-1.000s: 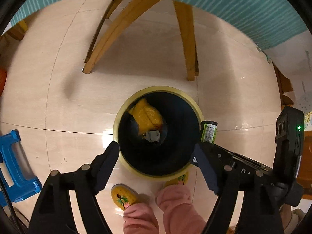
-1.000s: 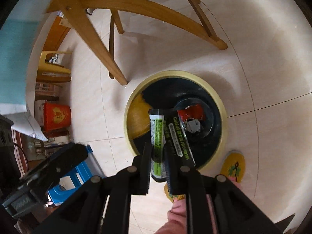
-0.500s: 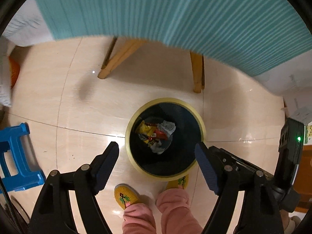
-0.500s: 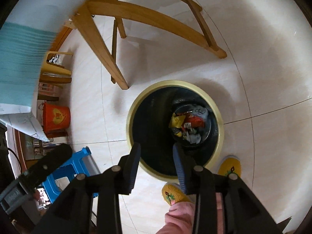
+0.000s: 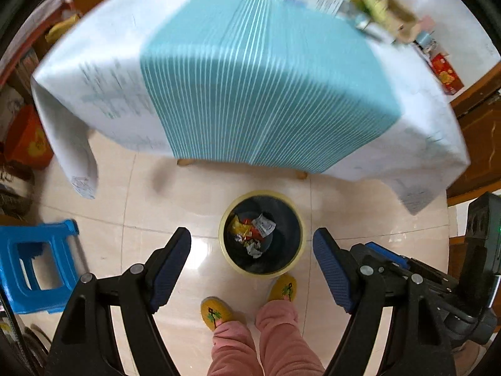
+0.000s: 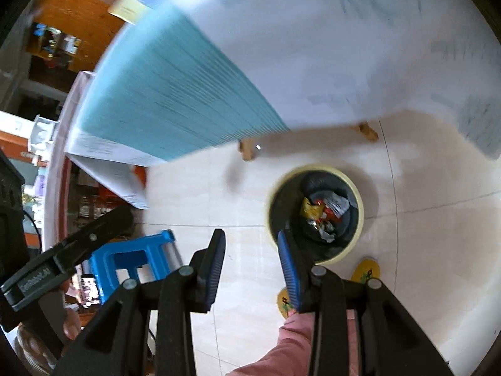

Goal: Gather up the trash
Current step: 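Raise both tools and move back toward the table, then grasp the yellow box with the left tool while the right tool approaches the white box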

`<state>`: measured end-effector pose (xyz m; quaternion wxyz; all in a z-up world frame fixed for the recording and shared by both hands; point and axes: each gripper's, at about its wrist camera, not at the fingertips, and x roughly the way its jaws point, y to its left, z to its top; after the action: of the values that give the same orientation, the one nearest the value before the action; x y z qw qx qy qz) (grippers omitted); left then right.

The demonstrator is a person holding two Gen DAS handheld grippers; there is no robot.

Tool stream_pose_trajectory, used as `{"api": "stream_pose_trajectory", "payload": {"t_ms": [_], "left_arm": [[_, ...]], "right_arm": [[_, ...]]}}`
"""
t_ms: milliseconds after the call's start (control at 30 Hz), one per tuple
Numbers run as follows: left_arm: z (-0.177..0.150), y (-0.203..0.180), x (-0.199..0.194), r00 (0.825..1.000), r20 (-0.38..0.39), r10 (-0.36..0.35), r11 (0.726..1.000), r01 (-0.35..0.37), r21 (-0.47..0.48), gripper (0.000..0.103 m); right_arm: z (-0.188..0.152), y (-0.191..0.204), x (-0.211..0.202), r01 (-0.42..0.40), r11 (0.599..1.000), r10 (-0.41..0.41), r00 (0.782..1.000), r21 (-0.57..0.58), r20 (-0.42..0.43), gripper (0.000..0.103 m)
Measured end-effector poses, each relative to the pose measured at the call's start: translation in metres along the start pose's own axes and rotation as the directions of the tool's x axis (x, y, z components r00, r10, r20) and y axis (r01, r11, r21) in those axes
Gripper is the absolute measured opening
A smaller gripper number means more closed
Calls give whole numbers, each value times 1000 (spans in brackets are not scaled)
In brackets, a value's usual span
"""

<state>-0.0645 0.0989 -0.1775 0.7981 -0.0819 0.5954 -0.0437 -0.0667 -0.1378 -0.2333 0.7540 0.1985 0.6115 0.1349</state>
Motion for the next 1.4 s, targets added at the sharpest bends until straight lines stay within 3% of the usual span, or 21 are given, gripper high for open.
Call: {"api": "stream_pose_trajectory", "payload": {"t_ms": [400,700,867,1033,1167,1400], "left_arm": [[32,-34,-147,987,155,-52,989,29,147,79],[47,-42,-219,956,279,-84,976,23,218,86],[55,-38,-237,944,319,-85,970,5,243,86],[65,-35,-245,940,335,-65,965,-27,263,86],[84,-30,-237,945,327,-9,960,-83,267,86],[142,-26,-202,960,278,8,961,-84,263,86]], "right_arm": [[8,69,-125,-17,998,25,991,-61,130,35],[15,103,-201,21,997,3,955,-77,297,35],[23,111,-225,39,997,-9,931,-73,365,38],[31,119,-235,46,996,-12,921,-78,390,43],[44,128,-232,55,995,-17,921,-88,389,43],[101,128,-203,-11,999,23,947,-39,320,43]]}}
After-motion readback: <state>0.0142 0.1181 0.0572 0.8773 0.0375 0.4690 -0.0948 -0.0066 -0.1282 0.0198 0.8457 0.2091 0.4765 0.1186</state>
